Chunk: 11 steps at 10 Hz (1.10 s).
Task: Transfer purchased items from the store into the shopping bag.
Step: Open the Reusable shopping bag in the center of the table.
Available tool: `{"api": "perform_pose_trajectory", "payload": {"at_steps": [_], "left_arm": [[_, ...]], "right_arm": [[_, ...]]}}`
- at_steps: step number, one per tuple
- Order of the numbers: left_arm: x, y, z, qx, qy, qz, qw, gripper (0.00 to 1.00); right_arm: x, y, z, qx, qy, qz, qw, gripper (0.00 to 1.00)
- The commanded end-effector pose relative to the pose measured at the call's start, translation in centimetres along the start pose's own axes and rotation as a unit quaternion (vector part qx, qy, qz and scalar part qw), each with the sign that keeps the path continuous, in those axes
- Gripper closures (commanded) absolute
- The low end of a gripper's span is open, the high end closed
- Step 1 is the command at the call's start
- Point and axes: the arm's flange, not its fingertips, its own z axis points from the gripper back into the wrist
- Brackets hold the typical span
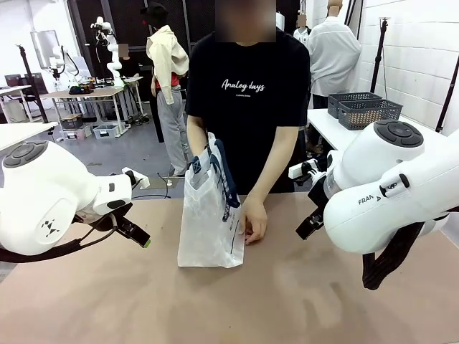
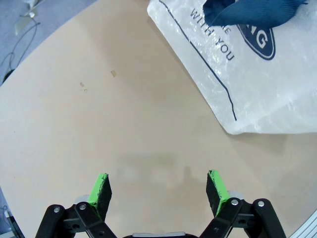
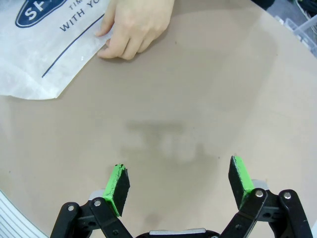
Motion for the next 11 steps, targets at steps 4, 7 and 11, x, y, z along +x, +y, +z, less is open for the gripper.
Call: {"api": "perform_pose_trajectory", "payload": {"at_steps": [4, 7, 11], "left_arm": [[-0.03, 0.1, 0.0, 0.0, 0.0, 0.001, 1.0, 0.0], [-0.03, 0.1, 0.0, 0.0, 0.0, 0.001, 1.0, 0.0], [-0.03, 0.1, 0.0, 0.0, 0.0, 0.001, 1.0, 0.0]], "right_arm": [[0.0, -0.01, 0.0, 0.0, 0.0, 0.0, 1.0, 0.0], [0.0, -0.01, 0.0, 0.0, 0.0, 0.0, 1.0, 0.0], [0.0, -0.01, 0.0, 0.0, 0.0, 0.0, 1.0, 0.0]]}}
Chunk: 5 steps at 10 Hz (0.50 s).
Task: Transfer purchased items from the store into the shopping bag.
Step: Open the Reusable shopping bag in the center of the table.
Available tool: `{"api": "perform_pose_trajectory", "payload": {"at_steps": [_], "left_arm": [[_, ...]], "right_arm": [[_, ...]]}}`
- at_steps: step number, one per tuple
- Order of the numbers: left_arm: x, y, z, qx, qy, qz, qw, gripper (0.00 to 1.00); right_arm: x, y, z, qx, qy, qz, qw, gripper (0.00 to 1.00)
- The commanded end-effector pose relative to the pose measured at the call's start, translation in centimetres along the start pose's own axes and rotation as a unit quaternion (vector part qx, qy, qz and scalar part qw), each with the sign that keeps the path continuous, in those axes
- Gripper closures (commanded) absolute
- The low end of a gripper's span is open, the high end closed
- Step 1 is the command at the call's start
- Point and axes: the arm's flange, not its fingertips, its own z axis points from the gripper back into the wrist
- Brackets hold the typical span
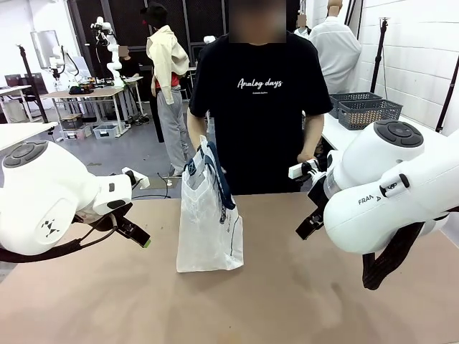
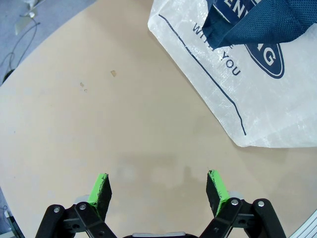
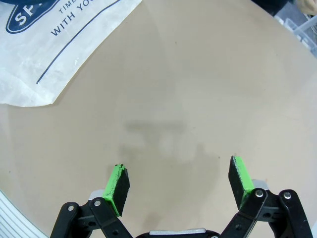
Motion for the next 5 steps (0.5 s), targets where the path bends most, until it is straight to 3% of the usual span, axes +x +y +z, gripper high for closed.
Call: {"api": "perform_pose_trajectory", "payload": {"at_steps": [1, 5], "left_arm": [[-0.03, 0.1, 0.0, 0.0, 0.0, 0.001, 1.0, 0.0], [-0.03, 0.1, 0.0, 0.0, 0.0, 0.001, 1.0, 0.0]], "right_arm": [[0.0, -0.01, 0.0, 0.0, 0.0, 0.0, 1.0, 0.0], [0.0, -0.01, 0.0, 0.0, 0.0, 0.0, 1.0, 0.0]]}}
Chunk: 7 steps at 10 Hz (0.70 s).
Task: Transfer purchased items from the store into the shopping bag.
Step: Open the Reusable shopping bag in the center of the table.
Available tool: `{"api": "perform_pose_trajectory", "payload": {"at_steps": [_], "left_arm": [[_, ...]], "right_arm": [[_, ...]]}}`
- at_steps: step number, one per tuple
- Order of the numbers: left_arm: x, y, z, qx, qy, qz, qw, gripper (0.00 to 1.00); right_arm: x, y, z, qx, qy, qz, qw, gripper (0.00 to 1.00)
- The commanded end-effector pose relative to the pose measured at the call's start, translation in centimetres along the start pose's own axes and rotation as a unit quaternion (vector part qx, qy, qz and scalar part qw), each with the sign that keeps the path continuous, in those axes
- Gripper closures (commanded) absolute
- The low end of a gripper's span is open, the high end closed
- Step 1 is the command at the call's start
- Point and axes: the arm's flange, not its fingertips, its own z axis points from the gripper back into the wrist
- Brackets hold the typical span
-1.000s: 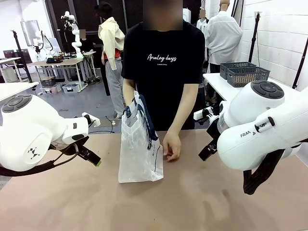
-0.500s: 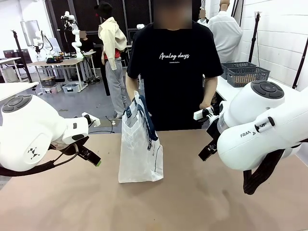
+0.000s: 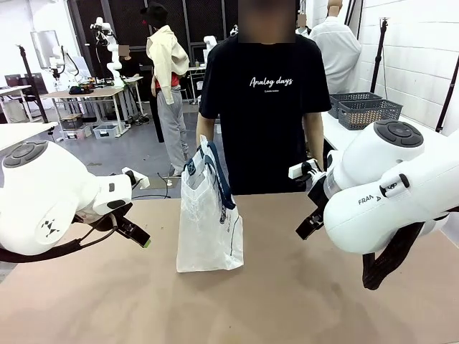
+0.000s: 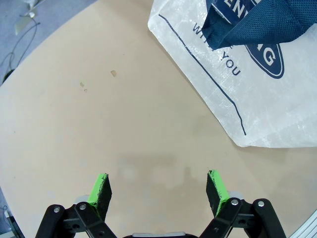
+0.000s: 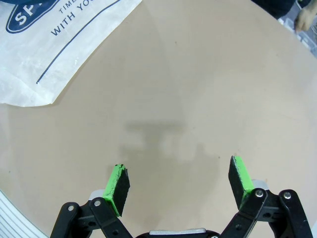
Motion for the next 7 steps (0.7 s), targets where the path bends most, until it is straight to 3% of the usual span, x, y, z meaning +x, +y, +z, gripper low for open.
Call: {"api": "perform_pose_trajectory", "payload": {"at_steps": [1, 3, 5, 7], "left_arm": [[0.0, 0.1, 0.0, 0.0, 0.0, 0.001, 1.0, 0.0], [0.0, 0.0, 0.0, 0.0, 0.0, 0.0, 1.0, 0.0], [1.3, -0.8, 2.1, -0.035, 0.019, 0.012, 0.999, 0.0], [2.8, -1.6, 5.0, -0.058, 0.03, 0.012, 0.998, 0.0]], "right_arm": [[0.0, 0.0, 0.0, 0.0, 0.0, 0.0, 1.0, 0.0], [0.0, 0.0, 0.0, 0.0, 0.0, 0.0, 1.0, 0.0], [1.8, 2.0, 0.9, 0.05, 0.015, -0.024, 0.998, 0.0], [3.9, 3.7, 2.5, 0.059, 0.035, -0.033, 0.997, 0.0]]}}
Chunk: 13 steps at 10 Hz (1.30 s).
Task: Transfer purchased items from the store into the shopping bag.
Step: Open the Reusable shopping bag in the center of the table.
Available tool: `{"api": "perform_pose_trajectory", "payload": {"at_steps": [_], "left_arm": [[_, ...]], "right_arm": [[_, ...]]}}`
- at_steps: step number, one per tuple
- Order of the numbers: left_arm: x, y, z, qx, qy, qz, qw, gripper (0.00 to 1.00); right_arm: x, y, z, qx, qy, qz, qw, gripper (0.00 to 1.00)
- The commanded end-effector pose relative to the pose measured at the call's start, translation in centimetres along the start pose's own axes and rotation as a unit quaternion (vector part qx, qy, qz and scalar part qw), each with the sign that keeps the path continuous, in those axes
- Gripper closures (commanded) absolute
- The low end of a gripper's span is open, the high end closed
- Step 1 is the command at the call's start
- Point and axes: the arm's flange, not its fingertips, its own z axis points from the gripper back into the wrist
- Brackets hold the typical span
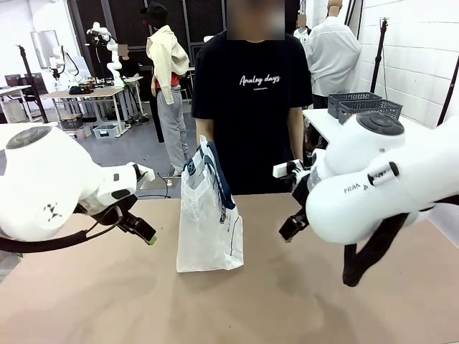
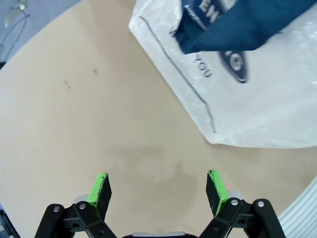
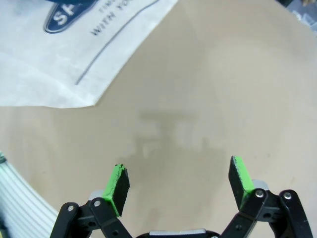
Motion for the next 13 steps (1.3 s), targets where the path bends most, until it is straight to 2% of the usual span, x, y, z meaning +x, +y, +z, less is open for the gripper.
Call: {"api": "perform_pose_trajectory", "payload": {"at_steps": [1, 3, 4, 6, 7, 9, 10, 12, 13], "left_arm": [[1.6, -0.5, 4.2, -0.01, 0.014, 0.0, 1.0, 0.0], [4.6, 0.0, 7.5, 0.028, 0.014, 0.068, 0.997, 0.0], [6.6, 0.5, 8.7, 0.024, 0.009, 0.093, 0.995, 0.0], [10.3, 2.1, 10.7, 0.035, -0.017, 0.109, 0.993, 0.0], [11.6, 2.6, 11.4, 0.032, -0.022, 0.112, 0.993, 0.0], [14.0, 3.5, 11.1, -0.011, -0.037, 0.105, 0.994, 0.0], [11.7, 3.2, 12.2, 0.02, -0.034, 0.106, 0.994, 0.0], [11.7, 3.2, 12.2, 0.02, -0.034, 0.106, 0.994, 0.0], [13.1, 3.3, 11.7, 0.011, -0.036, 0.109, 0.993, 0.0]], "right_arm": [[1.9, 0.8, 2.6, 0.009, 0.017, -0.028, 0.999, 0.0], [4.8, 1.7, 5.8, 0.021, 0.023, -0.045, 0.999, 0.0], [7.4, 2.3, 7.4, -0.005, 0.057, -0.099, 0.993, 0.0], [12.9, 2.7, 11.4, 0.015, 0.061, -0.127, 0.99, 0.0], [14.9, 3.0, 12.9, 0.006, 0.054, -0.141, 0.989, 0.0], [18.8, 2.0, 14.2, -0.007, 0.042, -0.151, 0.988, 0.0], [14.6, 2.9, 14.4, 0.013, 0.045, -0.134, 0.99, 0.0], [14.6, 2.9, 14.4, 0.013, 0.045, -0.134, 0.99, 0.0], [16.8, 2.5, 14.9, 0.01, 0.04, -0.141, 0.989, 0.0]]}}
